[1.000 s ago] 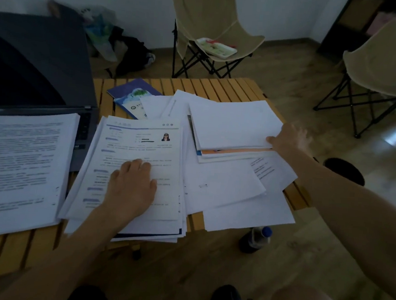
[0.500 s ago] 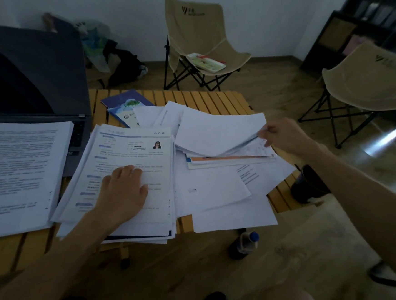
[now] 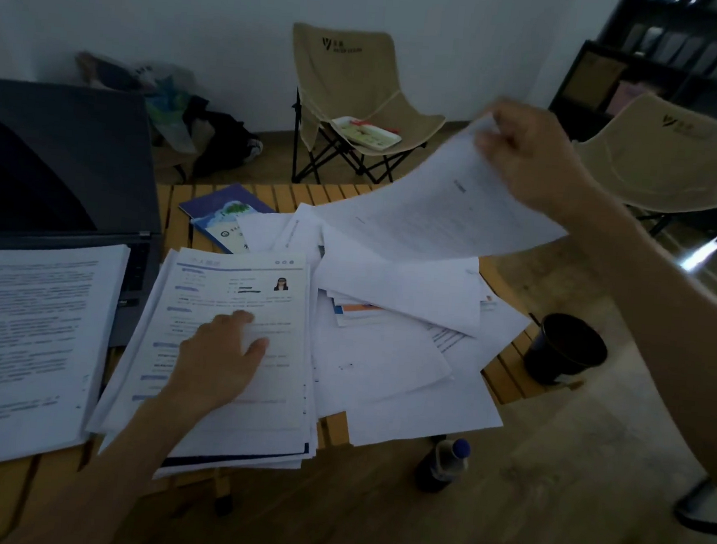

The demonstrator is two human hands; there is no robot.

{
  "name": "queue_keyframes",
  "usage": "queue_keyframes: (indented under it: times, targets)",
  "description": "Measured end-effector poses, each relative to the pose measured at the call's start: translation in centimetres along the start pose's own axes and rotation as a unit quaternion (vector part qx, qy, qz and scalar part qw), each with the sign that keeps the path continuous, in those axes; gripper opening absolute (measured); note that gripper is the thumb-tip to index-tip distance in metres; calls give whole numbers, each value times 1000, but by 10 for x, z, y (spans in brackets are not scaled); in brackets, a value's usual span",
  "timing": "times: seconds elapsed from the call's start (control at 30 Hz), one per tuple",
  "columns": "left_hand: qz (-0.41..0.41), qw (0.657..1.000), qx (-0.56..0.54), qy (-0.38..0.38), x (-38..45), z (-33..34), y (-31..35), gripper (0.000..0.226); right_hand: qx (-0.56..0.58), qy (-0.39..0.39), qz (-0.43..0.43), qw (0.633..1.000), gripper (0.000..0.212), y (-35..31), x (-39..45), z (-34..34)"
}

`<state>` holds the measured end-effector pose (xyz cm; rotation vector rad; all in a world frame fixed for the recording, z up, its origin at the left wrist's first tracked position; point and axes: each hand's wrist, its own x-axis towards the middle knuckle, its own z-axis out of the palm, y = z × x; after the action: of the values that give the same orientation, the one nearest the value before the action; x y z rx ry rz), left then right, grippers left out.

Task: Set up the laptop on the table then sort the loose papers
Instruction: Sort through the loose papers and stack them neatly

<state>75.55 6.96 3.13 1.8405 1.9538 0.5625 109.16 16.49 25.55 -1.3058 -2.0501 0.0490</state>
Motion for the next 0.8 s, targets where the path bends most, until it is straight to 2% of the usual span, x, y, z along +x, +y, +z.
queue_keyframes:
  times: [0.1,0.2,0.27,0.3,0.4,0.47,0.53,0.57,0.63,0.67,0.73,0.8]
  targets:
    - [-29,969,-244,16,13,-16,7,39,119,-96,32,988,14,-21,20,-9]
    - [-80,895,-439,-9,15,-28,12,29,180,-211,100,956,10,-29,33,4]
    - [-110,871,-479,-19,16,-34,12,33,195,-266,148,932,12,-25,37,24]
    - [-120,866,-485,-26,16,-35,12,36,169,-280,147,934,13,-21,38,38]
    - [-152,846,-503,-93,9,-31,18,49,-9,-277,71,958,13,-13,38,93]
    - [-172,835,-508,-121,1,-21,23,48,43,-270,81,958,11,-12,26,129]
    - [-180,823,-526,-115,-5,-16,26,32,134,-273,96,948,18,-12,12,159]
    - [-164,839,-505,-119,-6,-15,27,23,166,-267,101,944,16,-11,7,172]
    - [-91,922,-354,-126,-5,-12,22,13,214,-231,121,941,13,-10,2,185]
    - [-62,951,-283,-110,-5,-10,20,13,225,-211,132,942,13,-7,2,188]
    - [-45,969,-237,-60,-4,-16,15,16,218,-175,141,950,14,2,2,185]
    - [-59,963,-261,-15,-3,-30,4,17,177,-148,158,960,8,25,3,176]
